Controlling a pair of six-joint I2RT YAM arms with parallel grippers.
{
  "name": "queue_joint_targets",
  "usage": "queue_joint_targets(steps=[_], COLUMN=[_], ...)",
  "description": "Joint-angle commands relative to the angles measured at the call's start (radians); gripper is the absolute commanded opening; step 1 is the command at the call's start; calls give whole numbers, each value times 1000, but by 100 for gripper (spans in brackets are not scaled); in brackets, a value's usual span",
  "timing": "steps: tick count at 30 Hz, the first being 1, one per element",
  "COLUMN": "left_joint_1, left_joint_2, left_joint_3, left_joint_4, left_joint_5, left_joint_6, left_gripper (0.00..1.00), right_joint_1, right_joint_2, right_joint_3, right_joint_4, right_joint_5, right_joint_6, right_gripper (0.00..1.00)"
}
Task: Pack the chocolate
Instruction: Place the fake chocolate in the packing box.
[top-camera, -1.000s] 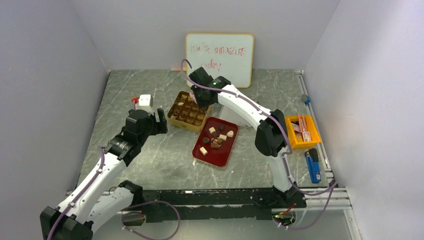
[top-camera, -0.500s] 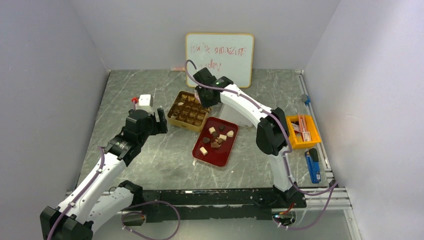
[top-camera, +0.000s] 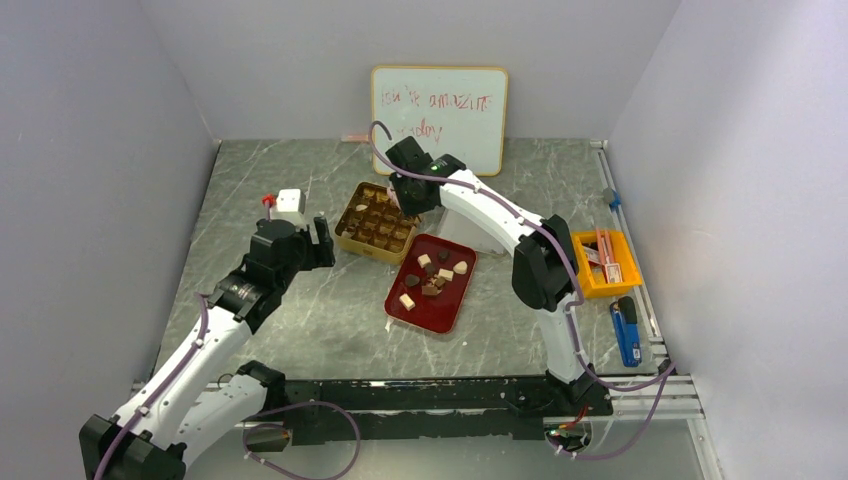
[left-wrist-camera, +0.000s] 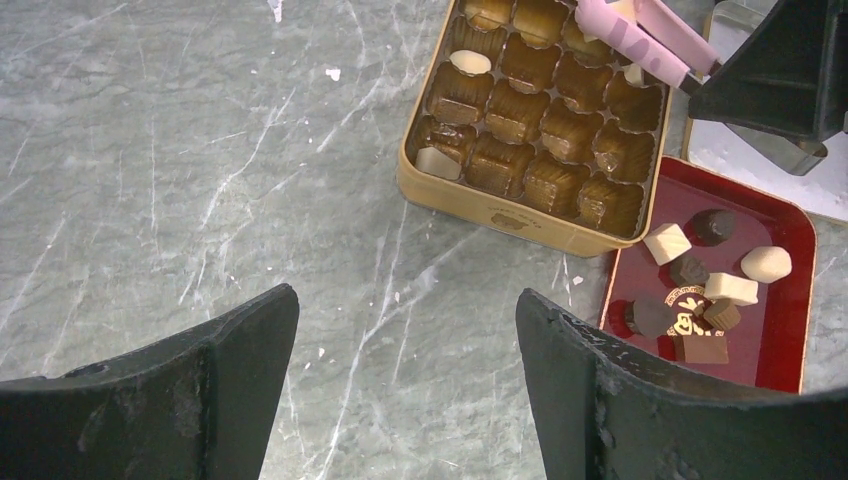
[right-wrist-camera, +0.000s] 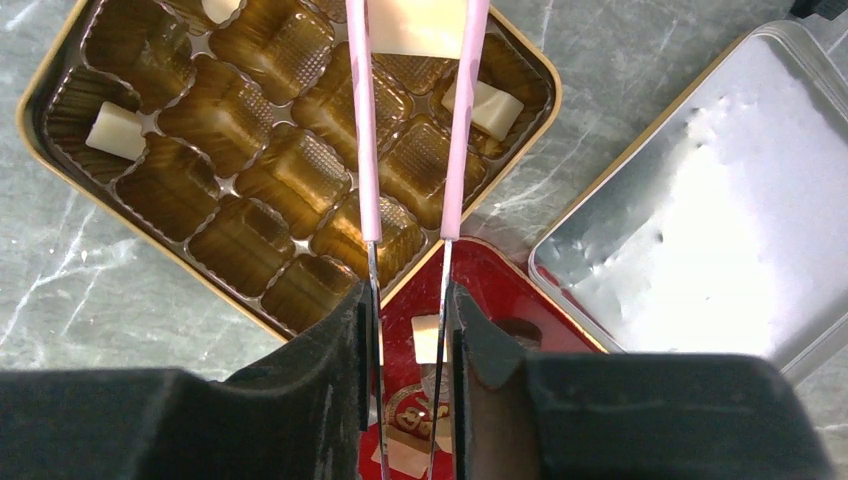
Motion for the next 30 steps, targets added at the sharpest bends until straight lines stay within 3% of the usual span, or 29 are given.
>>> queue_joint_targets(steps=[1, 30], left_joint_1=[-4, -4], left_joint_2=[-24, -33], left_joint_3=[26, 21], left_joint_4=[7, 7], left_joint_5=[-1, 11], left_joint_6=[-2, -7], left_gripper=[85, 84], right_joint_1=[-4, -6], right_joint_2=[-31, -53], right_joint_3=[15, -21], right_joint_4=[39, 61], right_joint_5=[-7, -15], right_joint_6=[-12, 2], right_gripper=[29, 38])
